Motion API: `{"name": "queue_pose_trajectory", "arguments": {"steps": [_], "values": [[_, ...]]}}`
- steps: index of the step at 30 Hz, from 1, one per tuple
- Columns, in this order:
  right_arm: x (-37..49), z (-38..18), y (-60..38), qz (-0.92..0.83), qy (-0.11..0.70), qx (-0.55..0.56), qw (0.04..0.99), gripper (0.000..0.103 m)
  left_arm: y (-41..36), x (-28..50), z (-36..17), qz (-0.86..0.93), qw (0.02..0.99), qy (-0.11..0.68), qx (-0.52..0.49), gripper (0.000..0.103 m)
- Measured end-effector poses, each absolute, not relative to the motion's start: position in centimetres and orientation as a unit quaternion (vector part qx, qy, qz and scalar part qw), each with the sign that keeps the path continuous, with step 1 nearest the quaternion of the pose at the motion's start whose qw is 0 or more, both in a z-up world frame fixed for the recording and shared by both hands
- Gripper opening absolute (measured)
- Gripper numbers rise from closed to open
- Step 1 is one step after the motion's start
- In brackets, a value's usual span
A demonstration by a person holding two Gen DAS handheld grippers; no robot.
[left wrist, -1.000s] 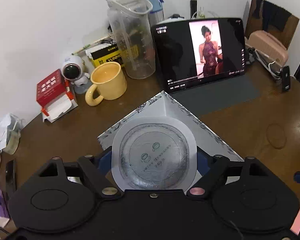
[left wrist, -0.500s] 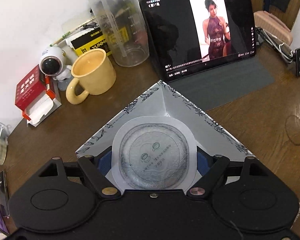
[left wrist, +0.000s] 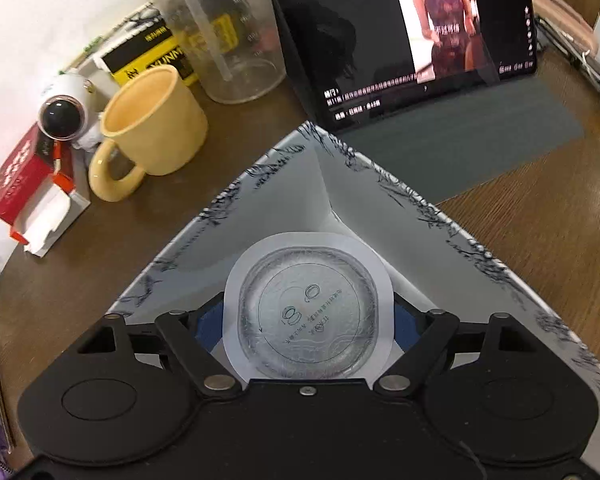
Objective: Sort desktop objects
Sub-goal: 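Carry the compact case with the left gripper over the open storage box, then lower the compact case into the storage box and open the left gripper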
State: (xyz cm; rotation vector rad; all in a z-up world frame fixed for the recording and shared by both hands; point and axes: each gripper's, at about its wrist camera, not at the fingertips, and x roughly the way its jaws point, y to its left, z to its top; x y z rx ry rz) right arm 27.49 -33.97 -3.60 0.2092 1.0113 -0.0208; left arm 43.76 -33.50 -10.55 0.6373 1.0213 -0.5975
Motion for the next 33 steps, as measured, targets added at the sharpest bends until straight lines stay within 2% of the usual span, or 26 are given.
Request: {"name": "queue_pose_trajectory", "arguments": {"steps": [14,29,31,33], "values": [[28.1,-4.6,-34.8,-0.011,0.491,0.132,0.861,0.103,-34.6,44.7,-13.3,-0.285,0.766,0.48,0.318,0.08],[28.0,-4.9,-34.6,-0.019,0.494,0.142,0.857,0.103,-34.8,44.4,-13.3,-0.294,0.768,0.471,0.32,0.082],[27.8,-4.8,-34.5,-0.019,0.493,0.139,0.859,0.103,-34.7,44.0,-13.0,-0.294,0.771,0.459,0.328,0.085],[27.7,-4.6,-34.4,-0.02,0.491,0.136,0.86,0.103,-34.5,43.5,-12.4,-0.294,0.776,0.447,0.335,0.093]]}}
